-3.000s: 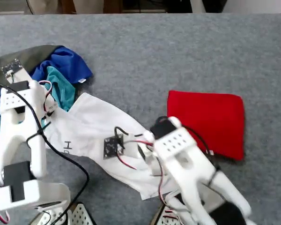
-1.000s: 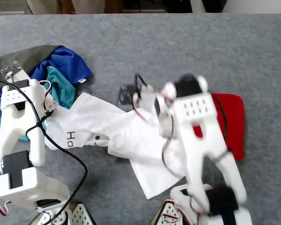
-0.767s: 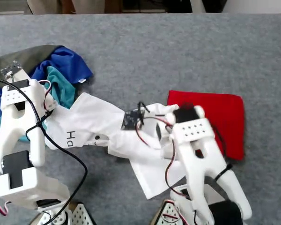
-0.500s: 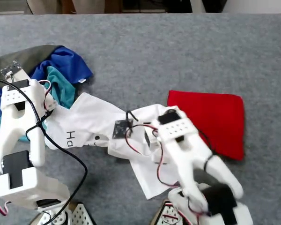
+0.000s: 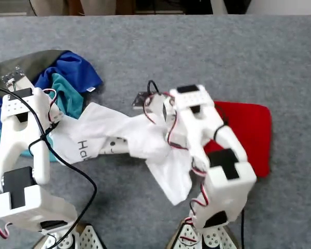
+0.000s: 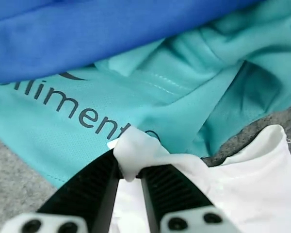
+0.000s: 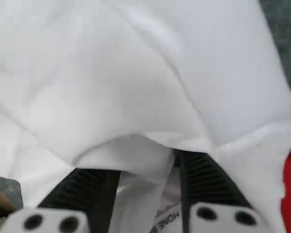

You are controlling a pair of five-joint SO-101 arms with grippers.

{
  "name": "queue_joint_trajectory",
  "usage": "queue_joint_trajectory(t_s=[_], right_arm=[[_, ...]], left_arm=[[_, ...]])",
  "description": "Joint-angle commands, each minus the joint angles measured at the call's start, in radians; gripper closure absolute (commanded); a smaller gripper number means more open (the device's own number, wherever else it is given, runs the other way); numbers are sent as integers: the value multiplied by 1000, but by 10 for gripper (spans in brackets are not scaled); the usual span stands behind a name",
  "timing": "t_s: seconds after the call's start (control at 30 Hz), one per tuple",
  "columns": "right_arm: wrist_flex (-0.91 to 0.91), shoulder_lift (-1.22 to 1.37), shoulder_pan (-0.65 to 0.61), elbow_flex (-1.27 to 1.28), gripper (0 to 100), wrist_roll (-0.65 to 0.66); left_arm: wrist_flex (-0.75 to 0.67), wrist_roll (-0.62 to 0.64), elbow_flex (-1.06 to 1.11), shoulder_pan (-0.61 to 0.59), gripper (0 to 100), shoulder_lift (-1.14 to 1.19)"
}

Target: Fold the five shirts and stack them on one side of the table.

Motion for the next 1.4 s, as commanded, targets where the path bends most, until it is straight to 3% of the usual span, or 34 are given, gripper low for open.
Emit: queue_joint_trajectory(t_s=[0.0,0.27,0.5,0.67,0.9,1.13,1.27,1.37], right_arm=[[123,35,19,-225,763,-12],[393,-133,21,-341,763,124],[414,-389,15,-131,764,212],[279,-559,15,189,768,261],[52,-654,-81,495,936,209],[-164,-644,-99,545,811,92],[-169,-605,-56,527,807,94],[-72,-631,61,470,807,129]], left_arm=[[-9,-6,-40,-8,981,-7],[-11,-6,-40,-8,981,-7],[-17,-6,-40,-8,981,-5],[-15,-6,-40,-8,981,-5],[-11,-6,-40,-8,981,-5],[-8,-6,-40,-8,981,-5],[-8,-6,-40,-11,981,-5],[-8,-6,-40,-15,981,-5]])
